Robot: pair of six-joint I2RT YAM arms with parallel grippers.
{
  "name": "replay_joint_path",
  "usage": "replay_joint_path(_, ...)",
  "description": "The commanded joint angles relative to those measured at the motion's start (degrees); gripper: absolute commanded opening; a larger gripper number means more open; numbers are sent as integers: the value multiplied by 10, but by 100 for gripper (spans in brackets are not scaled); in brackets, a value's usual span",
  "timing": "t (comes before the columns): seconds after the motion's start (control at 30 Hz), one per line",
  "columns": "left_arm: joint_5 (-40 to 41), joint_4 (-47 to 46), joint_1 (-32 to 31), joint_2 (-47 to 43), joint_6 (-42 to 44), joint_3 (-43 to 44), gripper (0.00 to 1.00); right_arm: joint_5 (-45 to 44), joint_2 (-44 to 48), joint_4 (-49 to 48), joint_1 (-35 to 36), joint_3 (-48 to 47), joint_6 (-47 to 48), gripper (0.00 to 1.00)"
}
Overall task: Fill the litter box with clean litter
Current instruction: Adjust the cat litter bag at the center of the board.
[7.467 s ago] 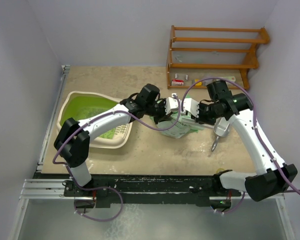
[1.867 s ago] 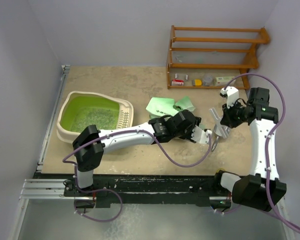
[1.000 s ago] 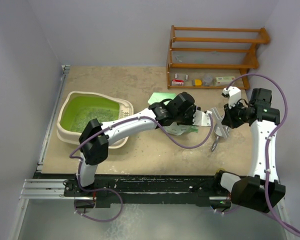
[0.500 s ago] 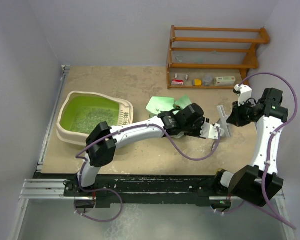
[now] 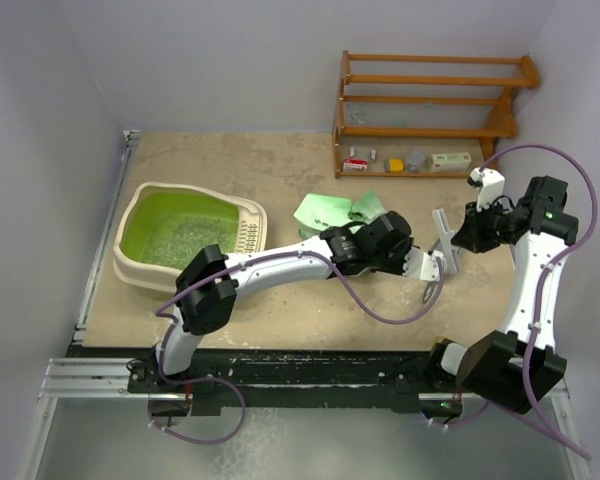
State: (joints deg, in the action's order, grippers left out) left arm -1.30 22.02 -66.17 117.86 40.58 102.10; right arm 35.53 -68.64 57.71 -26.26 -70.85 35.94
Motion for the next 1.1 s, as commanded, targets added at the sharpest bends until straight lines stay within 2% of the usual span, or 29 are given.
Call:
replay_joint_path(0.0,-6,-34,8,-19,-25,28,9,26,4,13,-3,-31,0,0)
replay_joint_path(0.13,-5,-49,8,-32,-56,29,61,27,4,14,-3,-39,-3,0)
replay_joint_path(0.2,-3,-45,8,-43,-62,30,67,32,3,15,-3,-45,-9,0)
replay_joint_path(0.43,-21,19,43,-133,-83,7,74,44,-11,20,-3,-72,-29,0)
replay_joint_path(0.57,-17,57,55,-216,-69,-80,76,61,-28,36,-3,-100,-40,0)
replay_joint_path(0.67,-19,82,72,-263,-62,-157,77,60,-60,109,4,-135,22,0)
replay_joint_path(0.8,-54,14,96,-327,-70,-265,78,50,-85,192,21,-157,102,0)
replay_joint_path(0.93,-94,5,103,-300,-100,-261,79,21,-41,195,58,-106,162,0)
replay_joint_path(1.07,-97,-46,103,-271,-110,-260,80,11,2,206,93,-68,199,0)
